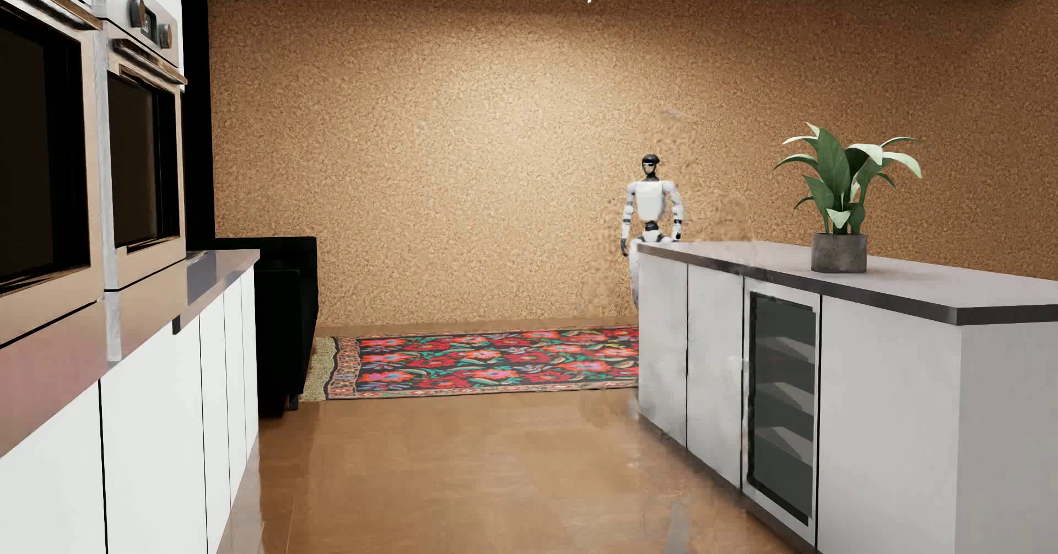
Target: Go around the plant
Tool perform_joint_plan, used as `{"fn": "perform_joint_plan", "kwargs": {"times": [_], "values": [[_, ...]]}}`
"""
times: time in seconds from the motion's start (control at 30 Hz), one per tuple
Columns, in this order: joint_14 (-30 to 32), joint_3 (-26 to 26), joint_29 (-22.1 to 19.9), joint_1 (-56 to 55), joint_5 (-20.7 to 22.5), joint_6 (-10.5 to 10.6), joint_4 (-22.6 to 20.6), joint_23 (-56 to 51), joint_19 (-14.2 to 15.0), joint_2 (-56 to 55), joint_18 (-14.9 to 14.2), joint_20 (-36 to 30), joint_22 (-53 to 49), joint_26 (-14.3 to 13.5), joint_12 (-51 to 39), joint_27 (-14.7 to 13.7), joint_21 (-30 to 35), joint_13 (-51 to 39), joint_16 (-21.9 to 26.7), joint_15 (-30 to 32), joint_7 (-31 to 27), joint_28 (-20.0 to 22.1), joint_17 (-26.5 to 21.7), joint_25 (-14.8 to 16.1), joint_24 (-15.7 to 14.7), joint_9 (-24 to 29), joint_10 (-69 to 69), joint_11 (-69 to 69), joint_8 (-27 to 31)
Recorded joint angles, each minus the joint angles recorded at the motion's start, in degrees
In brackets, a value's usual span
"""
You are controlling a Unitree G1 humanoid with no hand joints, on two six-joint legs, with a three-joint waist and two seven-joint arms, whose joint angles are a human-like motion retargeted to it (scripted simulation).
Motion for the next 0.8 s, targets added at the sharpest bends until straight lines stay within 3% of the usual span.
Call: {"fn": "perform_joint_plan", "kwargs": {"times": [0.2,0.37,0.47,0.53,0.63,0.73,0.8], "values": [[4.3,1.1,0.0,-1.5,-0.3,-0.7,-0.6,-1.5,0.0,1.3,0.0,0.8,-4.2,0.0,-2.4,0.0,-1.3,-3.3,0.0,-0.5,0.0,0.0,1.3,0.0,0.0,0.1,-0.8,-0.7,0.0],[7.6,0.3,0.0,-2.4,0.3,-0.5,-1.6,-1.4,0.0,-0.8,0.0,-0.9,-5.9,0.0,-2.5,0.0,-1.1,-1.9,-0.7,-4.9,0.0,0.0,0.7,0.0,0.0,1.1,0.0,1.2,0.0],[4.9,-1.1,0.0,1.9,-0.6,-1.2,-2.6,-0.2,0.0,-8.8,0.0,-3.2,-6.4,0.0,-2.9,0.0,-1.1,0.0,0.8,-6.5,0.0,0.0,0.4,0.0,0.0,4.2,-0.1,15.8,0.0],[2.5,-4.4,0.0,4.3,-0.2,-0.4,-1.2,0.1,0.0,-14.9,0.0,-3.7,-9.5,0.0,-3.3,0.0,-0.3,1.5,2.6,-7.0,0.0,0.0,0.4,0.0,0.0,5.0,-0.6,23.4,0.0],[-1.6,-9.1,0.0,7.9,-0.4,1.6,0.5,1.8,0.0,-23.0,0.0,-1.8,-8.0,0.0,-6.5,0.0,0.2,3.3,1.7,-3.1,0.0,0.0,-0.8,0.0,0.0,5.9,-1.7,18.2,0.0],[-7.8,-10.4,0.0,15.4,-1.1,1.5,0.8,5.9,0.0,-28.0,0.0,-1.1,-8.0,0.0,-8.7,0.0,0.0,4.3,1.6,1.9,0.0,0.0,-0.8,0.0,0.0,7.1,-2.6,11.1,0.0],[-8.8,-12.1,0.0,19.6,-1.4,1.6,1.1,7.8,0.0,-29.8,0.0,-1.8,-6.4,0.0,-9.9,0.0,-0.5,4.5,1.6,2.0,0.0,0.0,-0.9,0.0,0.0,7.5,-2.9,8.9,0.0]]}}
